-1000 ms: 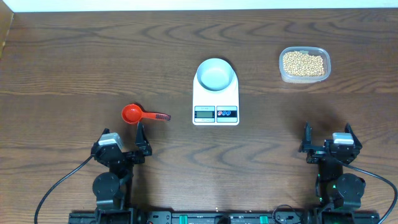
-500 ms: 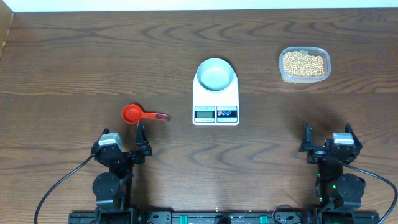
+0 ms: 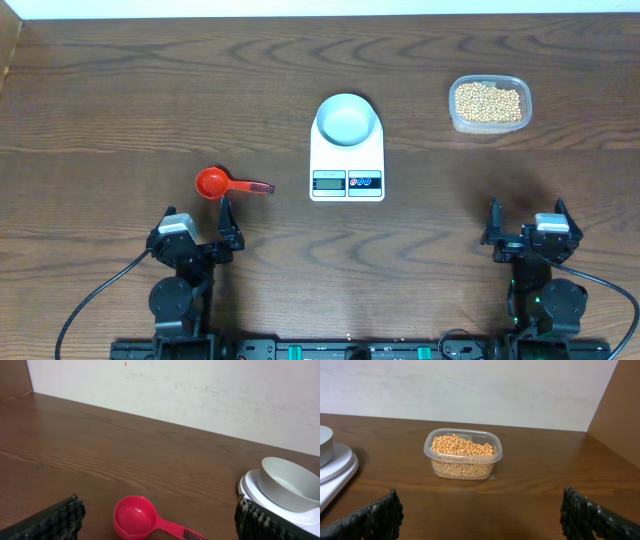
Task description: Scoop item into bowl and weigh 50g on scale
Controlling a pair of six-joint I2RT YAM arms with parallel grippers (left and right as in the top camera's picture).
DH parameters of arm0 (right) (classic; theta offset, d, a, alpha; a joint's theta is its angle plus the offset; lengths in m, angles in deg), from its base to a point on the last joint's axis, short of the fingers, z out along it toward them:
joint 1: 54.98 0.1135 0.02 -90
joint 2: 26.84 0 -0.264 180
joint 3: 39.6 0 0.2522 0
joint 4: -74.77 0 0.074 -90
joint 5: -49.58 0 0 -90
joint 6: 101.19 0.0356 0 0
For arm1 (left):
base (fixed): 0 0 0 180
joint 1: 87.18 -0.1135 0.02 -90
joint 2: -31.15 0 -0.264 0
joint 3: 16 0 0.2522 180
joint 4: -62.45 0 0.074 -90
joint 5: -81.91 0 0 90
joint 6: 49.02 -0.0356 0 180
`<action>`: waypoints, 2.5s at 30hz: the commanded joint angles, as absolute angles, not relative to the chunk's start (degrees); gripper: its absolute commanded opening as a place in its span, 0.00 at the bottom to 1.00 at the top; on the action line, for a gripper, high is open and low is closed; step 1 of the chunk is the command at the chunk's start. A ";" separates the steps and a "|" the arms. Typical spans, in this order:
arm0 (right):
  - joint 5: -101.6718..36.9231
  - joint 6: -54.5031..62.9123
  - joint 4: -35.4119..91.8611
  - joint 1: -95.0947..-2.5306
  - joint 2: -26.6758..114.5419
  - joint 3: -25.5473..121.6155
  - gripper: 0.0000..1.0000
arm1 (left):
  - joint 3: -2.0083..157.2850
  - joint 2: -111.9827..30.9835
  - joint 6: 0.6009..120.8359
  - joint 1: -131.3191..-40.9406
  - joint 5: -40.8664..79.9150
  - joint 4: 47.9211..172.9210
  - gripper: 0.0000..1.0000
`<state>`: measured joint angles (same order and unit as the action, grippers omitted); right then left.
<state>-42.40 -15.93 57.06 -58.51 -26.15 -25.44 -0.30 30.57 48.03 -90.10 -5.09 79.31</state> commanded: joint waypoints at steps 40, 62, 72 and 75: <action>-43.27 -15.07 56.93 -58.68 -26.24 -25.53 0.99 | 1.84 30.85 48.86 -90.38 -4.04 77.41 0.98; -43.27 -15.05 56.93 -58.68 -26.24 -25.53 0.99 | 24.11 3.90 58.74 -90.38 -5.61 81.52 0.98; -43.27 -15.07 56.93 -58.68 -26.24 -25.53 0.99 | 45.71 -14.30 62.70 -90.38 -5.55 100.75 0.98; -43.27 -15.07 56.93 -58.68 -26.24 -25.53 0.99 | 48.31 -17.25 62.72 -90.38 -4.98 101.62 0.98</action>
<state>-42.79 -15.93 57.11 -58.51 -26.11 -25.44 44.33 -14.61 61.89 -90.10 -5.06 101.01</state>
